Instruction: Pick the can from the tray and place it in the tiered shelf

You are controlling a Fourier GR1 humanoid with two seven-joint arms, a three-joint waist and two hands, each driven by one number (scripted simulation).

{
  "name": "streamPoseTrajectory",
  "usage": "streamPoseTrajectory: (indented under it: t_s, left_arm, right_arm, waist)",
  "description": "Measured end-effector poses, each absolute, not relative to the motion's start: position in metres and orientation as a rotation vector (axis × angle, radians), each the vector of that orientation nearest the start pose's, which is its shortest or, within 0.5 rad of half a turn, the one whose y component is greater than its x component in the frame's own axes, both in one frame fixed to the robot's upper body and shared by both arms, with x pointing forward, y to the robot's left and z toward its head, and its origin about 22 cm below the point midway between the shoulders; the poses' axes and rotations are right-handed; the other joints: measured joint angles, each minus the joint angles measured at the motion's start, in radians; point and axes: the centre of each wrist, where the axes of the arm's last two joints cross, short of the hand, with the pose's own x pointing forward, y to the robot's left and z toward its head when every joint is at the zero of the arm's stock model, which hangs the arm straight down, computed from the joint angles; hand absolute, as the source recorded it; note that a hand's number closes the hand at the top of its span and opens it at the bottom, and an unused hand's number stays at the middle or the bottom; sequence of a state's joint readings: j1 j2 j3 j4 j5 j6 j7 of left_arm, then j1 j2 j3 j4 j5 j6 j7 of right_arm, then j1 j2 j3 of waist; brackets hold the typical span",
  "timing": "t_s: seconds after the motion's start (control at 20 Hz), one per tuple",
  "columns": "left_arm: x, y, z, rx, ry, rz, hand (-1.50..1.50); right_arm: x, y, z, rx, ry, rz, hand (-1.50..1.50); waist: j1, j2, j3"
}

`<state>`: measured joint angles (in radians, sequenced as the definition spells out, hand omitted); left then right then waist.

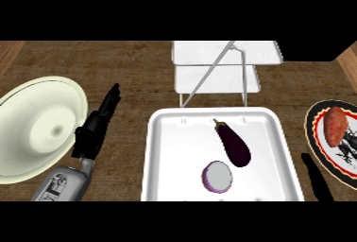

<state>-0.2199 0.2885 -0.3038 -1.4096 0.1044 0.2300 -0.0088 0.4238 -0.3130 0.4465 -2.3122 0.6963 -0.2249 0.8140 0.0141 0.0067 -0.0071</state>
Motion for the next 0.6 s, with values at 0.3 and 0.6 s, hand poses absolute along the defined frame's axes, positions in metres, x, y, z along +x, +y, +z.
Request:
streamPoseTrajectory:
  t_s: [0.3,0.6]
  left_arm:
    - [0.281,0.217,0.015,0.098,-1.584,-0.274,0.00]
    - [0.286,0.224,0.017,0.104,-1.577,-0.263,0.00]
  right_arm:
    - [0.131,-0.179,0.120,-0.696,-1.062,0.492,-1.50]
    - [0.141,-0.145,0.139,-0.705,-1.123,0.538,-1.50]
  waist:
    - [0.007,-0.003,0.001]
    - [-0.003,-0.007,0.003]
